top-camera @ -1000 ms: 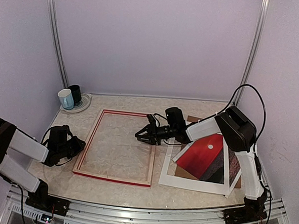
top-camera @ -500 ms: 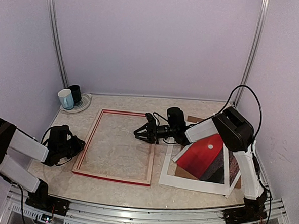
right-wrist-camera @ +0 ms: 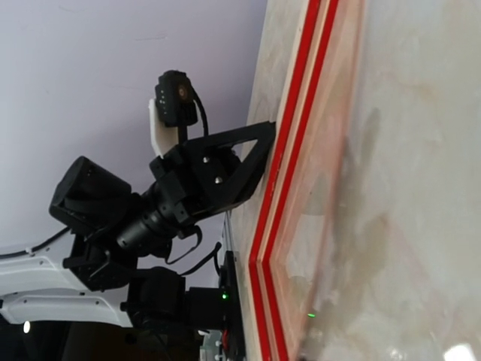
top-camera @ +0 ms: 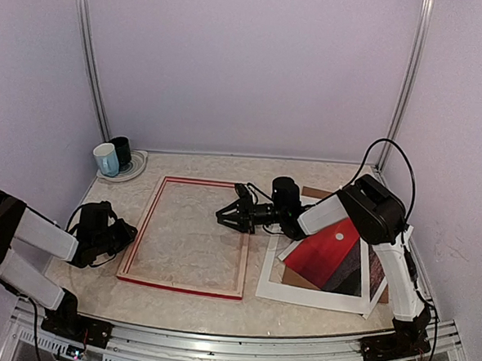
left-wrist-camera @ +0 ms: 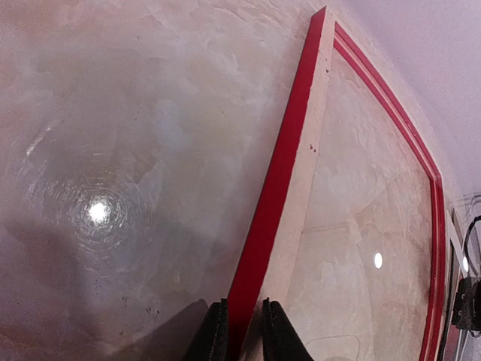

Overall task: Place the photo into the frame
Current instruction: Place the glass panel at the frame body.

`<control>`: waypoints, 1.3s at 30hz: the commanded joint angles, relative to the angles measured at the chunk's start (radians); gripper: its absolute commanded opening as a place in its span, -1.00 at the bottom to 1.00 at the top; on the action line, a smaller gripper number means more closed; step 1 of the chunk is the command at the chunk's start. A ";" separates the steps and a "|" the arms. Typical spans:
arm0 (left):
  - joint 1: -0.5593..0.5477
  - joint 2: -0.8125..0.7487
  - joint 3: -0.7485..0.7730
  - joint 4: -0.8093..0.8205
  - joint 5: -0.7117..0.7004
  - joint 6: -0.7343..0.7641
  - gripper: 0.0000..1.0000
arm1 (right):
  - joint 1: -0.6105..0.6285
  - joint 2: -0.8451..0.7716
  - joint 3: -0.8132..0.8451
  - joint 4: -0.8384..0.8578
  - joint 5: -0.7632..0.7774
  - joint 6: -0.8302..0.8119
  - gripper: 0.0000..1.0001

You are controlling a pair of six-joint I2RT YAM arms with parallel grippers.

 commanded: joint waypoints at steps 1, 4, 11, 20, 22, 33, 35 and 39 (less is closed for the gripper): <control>-0.011 0.026 0.000 -0.087 0.002 0.021 -0.66 | 0.010 0.038 0.000 0.071 -0.040 0.043 -0.41; -0.010 0.026 0.001 -0.087 0.003 0.021 -0.66 | 0.012 0.058 0.004 0.123 -0.050 0.084 -0.43; -0.010 0.026 0.001 -0.088 0.002 0.021 -0.66 | 0.013 0.094 0.004 0.263 -0.063 0.179 -0.60; -0.010 0.028 0.001 -0.087 0.001 0.022 -0.66 | 0.016 0.121 0.017 0.328 -0.068 0.229 -0.67; -0.011 0.026 0.001 -0.088 0.002 0.021 -0.66 | 0.017 0.131 0.020 0.357 -0.071 0.249 -0.68; -0.010 0.026 0.001 -0.088 0.002 0.021 -0.66 | 0.022 0.187 0.049 0.533 -0.078 0.394 -0.75; -0.011 0.026 0.001 -0.087 0.002 0.021 -0.66 | 0.021 0.194 0.049 0.549 -0.079 0.405 -0.77; -0.010 0.026 0.001 -0.087 0.001 0.021 -0.66 | 0.022 0.200 0.048 0.529 -0.079 0.399 -0.77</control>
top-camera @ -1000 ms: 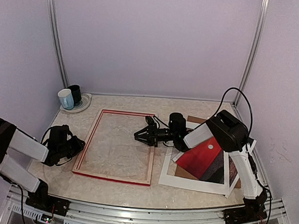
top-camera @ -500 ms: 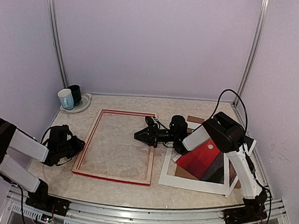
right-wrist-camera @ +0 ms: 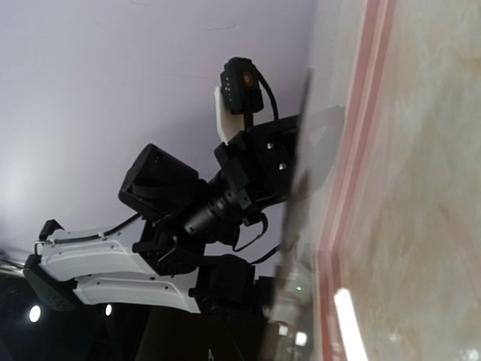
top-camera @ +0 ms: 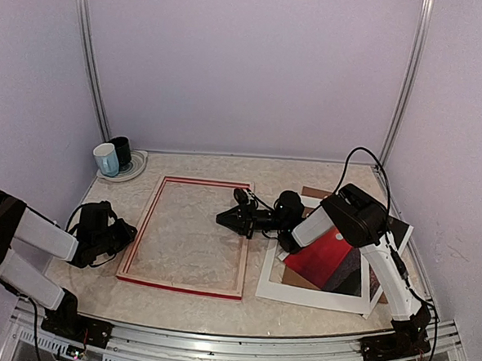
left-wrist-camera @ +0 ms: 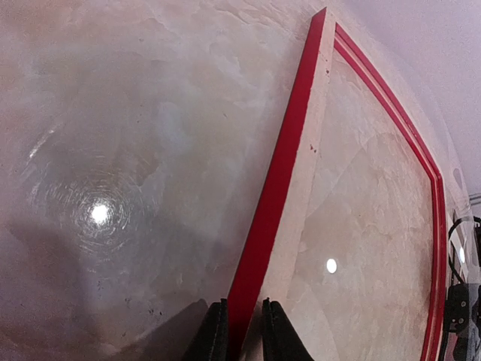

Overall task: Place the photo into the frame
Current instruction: Place the glass panel at the frame body.

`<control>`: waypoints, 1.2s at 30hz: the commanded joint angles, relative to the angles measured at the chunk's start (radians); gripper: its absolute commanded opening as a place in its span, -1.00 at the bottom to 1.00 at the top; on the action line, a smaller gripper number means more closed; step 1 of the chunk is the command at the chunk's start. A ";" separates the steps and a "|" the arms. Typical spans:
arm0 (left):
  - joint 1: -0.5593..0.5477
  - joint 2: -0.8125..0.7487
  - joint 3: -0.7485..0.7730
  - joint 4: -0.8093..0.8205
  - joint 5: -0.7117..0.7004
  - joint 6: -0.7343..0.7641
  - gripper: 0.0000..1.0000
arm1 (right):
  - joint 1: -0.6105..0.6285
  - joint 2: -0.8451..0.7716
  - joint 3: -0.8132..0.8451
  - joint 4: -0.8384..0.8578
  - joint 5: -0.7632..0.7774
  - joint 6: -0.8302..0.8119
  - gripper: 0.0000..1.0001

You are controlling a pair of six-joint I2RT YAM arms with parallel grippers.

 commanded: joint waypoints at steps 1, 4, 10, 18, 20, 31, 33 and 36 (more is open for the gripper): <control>-0.010 0.026 0.001 -0.087 0.006 0.019 -0.66 | 0.021 0.031 0.017 0.026 -0.038 0.015 -0.77; -0.010 0.026 0.002 -0.089 0.007 0.019 -0.63 | 0.022 0.020 0.009 -0.048 -0.040 -0.036 -0.75; -0.010 0.027 0.004 -0.094 0.012 0.018 -0.60 | 0.022 0.032 0.021 -0.051 -0.033 -0.033 -0.78; -0.009 0.028 0.004 -0.095 0.013 0.016 -0.61 | 0.020 0.084 0.048 0.117 -0.015 0.102 -0.83; -0.011 0.029 0.004 -0.094 0.014 0.016 -0.60 | 0.019 0.077 0.050 0.119 -0.016 0.104 -0.83; -0.010 0.033 0.004 -0.090 0.014 0.017 -0.61 | 0.019 0.084 0.054 0.159 -0.012 0.128 -0.83; -0.010 0.033 0.004 -0.090 0.014 0.015 -0.61 | 0.019 0.086 0.058 0.173 -0.012 0.137 -0.83; -0.011 0.033 0.004 -0.090 0.013 0.016 -0.61 | 0.019 0.085 0.059 0.163 -0.017 0.133 -0.83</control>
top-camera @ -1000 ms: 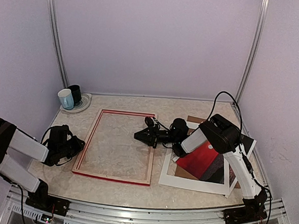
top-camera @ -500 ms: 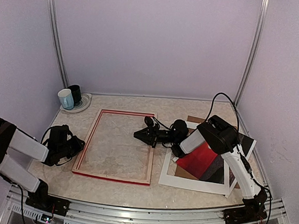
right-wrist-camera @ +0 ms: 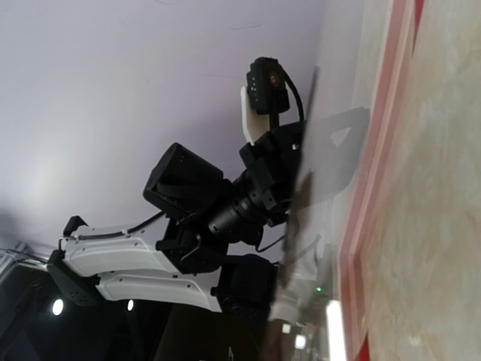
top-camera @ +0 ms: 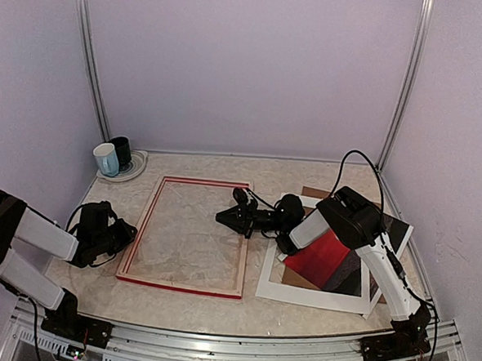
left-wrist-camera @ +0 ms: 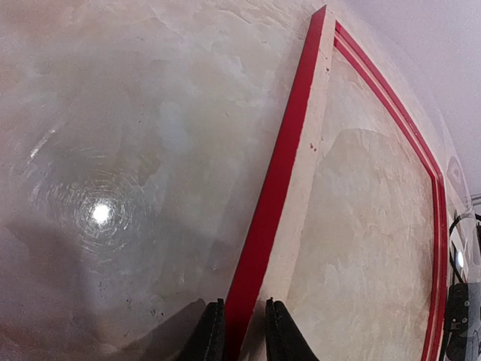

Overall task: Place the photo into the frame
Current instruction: Place the glass panel at the frame body.

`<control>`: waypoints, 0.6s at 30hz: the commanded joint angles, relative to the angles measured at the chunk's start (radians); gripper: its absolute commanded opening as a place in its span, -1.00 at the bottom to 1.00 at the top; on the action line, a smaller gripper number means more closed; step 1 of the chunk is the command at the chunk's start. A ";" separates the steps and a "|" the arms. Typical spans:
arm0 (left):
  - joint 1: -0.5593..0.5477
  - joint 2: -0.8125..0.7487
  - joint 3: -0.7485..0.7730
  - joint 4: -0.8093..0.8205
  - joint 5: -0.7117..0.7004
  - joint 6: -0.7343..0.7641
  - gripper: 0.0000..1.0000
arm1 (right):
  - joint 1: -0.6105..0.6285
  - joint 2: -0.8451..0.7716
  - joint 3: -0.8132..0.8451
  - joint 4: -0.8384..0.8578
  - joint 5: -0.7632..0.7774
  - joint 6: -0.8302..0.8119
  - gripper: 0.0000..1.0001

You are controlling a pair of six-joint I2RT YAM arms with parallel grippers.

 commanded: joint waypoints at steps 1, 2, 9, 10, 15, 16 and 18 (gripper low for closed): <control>-0.010 0.030 0.002 -0.087 0.015 0.017 -0.61 | 0.017 0.027 0.014 0.022 -0.023 0.004 -0.83; -0.010 0.029 0.002 -0.087 0.016 0.016 -0.61 | 0.018 0.028 0.010 0.017 -0.022 0.000 -0.83; -0.010 0.028 0.003 -0.090 0.015 0.016 -0.61 | 0.018 0.043 0.012 0.058 -0.015 0.030 -0.83; -0.010 0.028 0.004 -0.090 0.015 0.017 -0.61 | 0.018 0.045 0.016 0.066 -0.014 0.036 -0.83; -0.011 0.028 0.004 -0.090 0.014 0.016 -0.61 | 0.017 0.048 0.022 0.068 -0.014 0.044 -0.83; -0.010 0.028 0.004 -0.090 0.014 0.016 -0.61 | 0.017 0.048 0.021 0.069 -0.011 0.048 -0.83; -0.011 0.028 0.004 -0.090 0.014 0.016 -0.61 | 0.017 0.054 0.024 0.076 -0.009 0.054 -0.83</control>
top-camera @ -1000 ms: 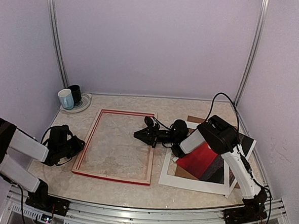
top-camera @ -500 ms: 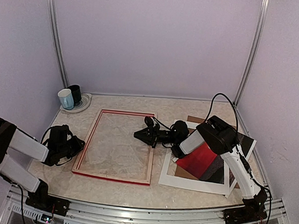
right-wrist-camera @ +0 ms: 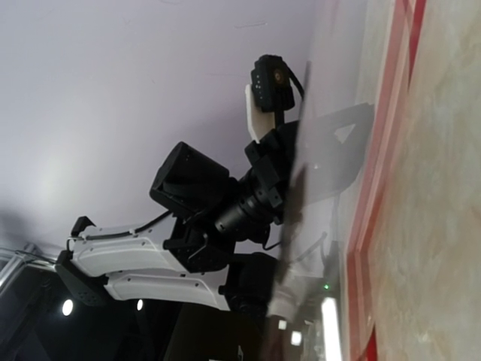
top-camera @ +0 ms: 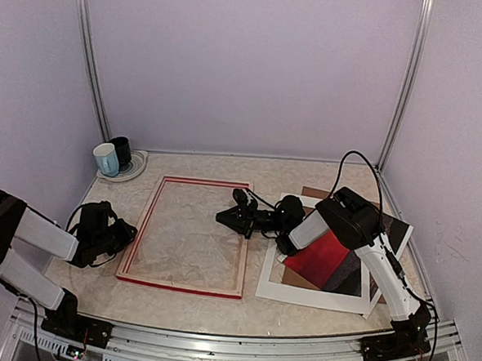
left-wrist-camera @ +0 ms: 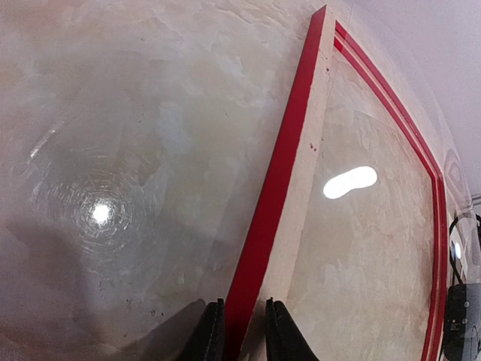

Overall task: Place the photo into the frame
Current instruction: Place the glass panel at the frame body.

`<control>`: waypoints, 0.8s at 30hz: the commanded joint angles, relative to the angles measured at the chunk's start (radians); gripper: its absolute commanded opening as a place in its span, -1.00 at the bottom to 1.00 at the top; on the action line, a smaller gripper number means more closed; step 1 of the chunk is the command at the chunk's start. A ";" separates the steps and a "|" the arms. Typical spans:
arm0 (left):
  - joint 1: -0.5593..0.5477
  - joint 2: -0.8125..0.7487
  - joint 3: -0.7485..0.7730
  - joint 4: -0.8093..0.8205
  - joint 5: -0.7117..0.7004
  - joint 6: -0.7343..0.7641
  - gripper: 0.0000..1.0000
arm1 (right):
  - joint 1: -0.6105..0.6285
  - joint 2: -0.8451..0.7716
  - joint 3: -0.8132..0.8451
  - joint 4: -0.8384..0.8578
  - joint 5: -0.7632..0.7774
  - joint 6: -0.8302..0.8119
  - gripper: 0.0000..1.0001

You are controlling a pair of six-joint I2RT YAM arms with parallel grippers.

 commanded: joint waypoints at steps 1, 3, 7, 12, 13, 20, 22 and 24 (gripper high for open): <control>-0.010 0.028 0.004 -0.090 0.014 0.016 -0.61 | 0.016 0.044 0.015 0.050 -0.007 0.020 -0.83; -0.010 0.028 0.004 -0.091 0.014 0.016 -0.61 | 0.015 0.047 0.017 0.058 -0.002 0.029 -0.83; -0.010 0.029 0.004 -0.091 0.014 0.015 -0.60 | 0.013 0.052 0.022 0.069 0.003 0.041 -0.83; -0.010 0.028 0.004 -0.091 0.013 0.016 -0.60 | 0.010 0.059 0.027 0.090 0.008 0.056 -0.83; -0.011 0.028 0.004 -0.091 0.014 0.014 -0.60 | 0.010 0.059 0.027 0.088 0.009 0.057 -0.83; -0.011 0.029 0.004 -0.091 0.013 0.014 -0.59 | 0.018 0.081 0.050 0.123 0.025 0.085 -0.83; -0.011 0.030 0.004 -0.091 0.013 0.014 -0.59 | 0.023 0.092 0.069 0.136 0.026 0.100 -0.83; -0.010 0.029 0.004 -0.092 0.014 0.014 -0.60 | 0.027 0.099 0.080 0.130 0.022 0.100 -0.83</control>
